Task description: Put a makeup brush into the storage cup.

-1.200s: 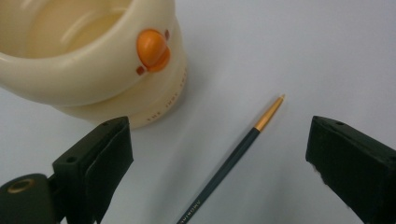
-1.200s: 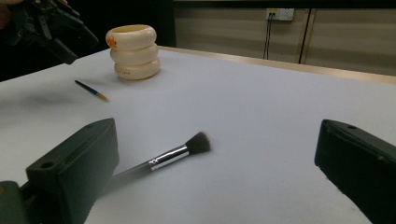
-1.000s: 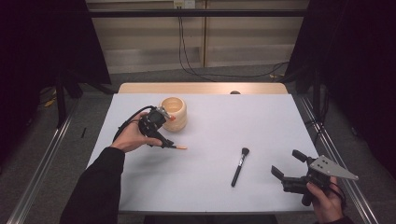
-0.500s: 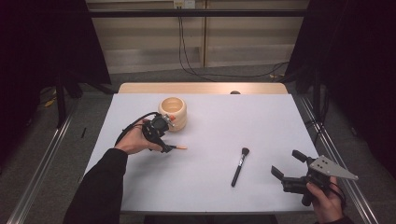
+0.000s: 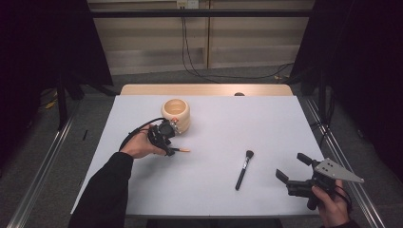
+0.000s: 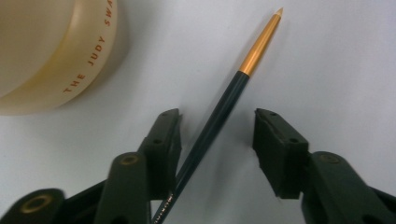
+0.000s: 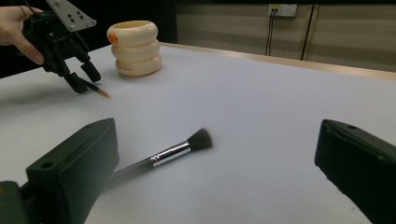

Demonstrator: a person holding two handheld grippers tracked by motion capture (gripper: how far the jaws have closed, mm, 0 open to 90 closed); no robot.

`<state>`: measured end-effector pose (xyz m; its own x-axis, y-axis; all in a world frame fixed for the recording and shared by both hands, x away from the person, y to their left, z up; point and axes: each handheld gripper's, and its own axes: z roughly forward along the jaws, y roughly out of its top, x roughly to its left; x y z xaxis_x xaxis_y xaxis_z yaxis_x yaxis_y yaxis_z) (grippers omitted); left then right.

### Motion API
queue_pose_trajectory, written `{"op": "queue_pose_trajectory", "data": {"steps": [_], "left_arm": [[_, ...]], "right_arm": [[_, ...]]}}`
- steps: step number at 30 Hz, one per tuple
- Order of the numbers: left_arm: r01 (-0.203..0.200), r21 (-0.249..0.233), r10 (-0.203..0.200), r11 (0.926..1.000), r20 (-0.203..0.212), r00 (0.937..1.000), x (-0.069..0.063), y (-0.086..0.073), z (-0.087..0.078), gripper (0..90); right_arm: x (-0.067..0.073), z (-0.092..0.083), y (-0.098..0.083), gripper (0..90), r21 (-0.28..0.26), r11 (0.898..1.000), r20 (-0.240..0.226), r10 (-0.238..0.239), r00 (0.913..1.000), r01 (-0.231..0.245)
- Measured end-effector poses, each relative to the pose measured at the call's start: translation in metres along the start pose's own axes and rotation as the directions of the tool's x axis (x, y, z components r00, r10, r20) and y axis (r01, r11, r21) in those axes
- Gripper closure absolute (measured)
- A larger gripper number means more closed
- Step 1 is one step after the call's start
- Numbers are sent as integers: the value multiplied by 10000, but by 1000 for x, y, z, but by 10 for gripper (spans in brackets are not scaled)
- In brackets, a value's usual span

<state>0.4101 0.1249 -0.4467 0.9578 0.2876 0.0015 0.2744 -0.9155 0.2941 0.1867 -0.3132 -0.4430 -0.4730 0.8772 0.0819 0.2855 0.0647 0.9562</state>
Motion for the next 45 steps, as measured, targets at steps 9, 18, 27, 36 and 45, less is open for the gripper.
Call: {"op": "queue_pose_trajectory", "data": {"steps": [9, 18, 27, 36, 45], "left_arm": [[228, 297, -243, 9993, 494, 9985, 2, 3, 1, 695], [469, 278, -491, 9985, 838, 9953, 7, 2, 2, 766], [667, 165, -680, 9976, 920, 9934, 11, 0, 2, 834], [673, 111, -679, 9977, 690, 9953, 9, 0, 1, 835], [739, 88, -743, 9972, 584, 9955, 7, 0, 0, 836]], "right_arm": [[0, 0, 0, 0, 17, 10000, 51, -30, 10000, 30], [0, 0, 0, 0, 33, 10000, 49, -36, 10000, 36], [0, 0, 0, 0, 35, 10000, 63, -59, 10000, 58], [0, 1, 0, 0, 49, 10000, 56, 3, 10000, -3], [-1, 1, -1, 0, 57, 10000, 118, -1, 9999, 1]]}}
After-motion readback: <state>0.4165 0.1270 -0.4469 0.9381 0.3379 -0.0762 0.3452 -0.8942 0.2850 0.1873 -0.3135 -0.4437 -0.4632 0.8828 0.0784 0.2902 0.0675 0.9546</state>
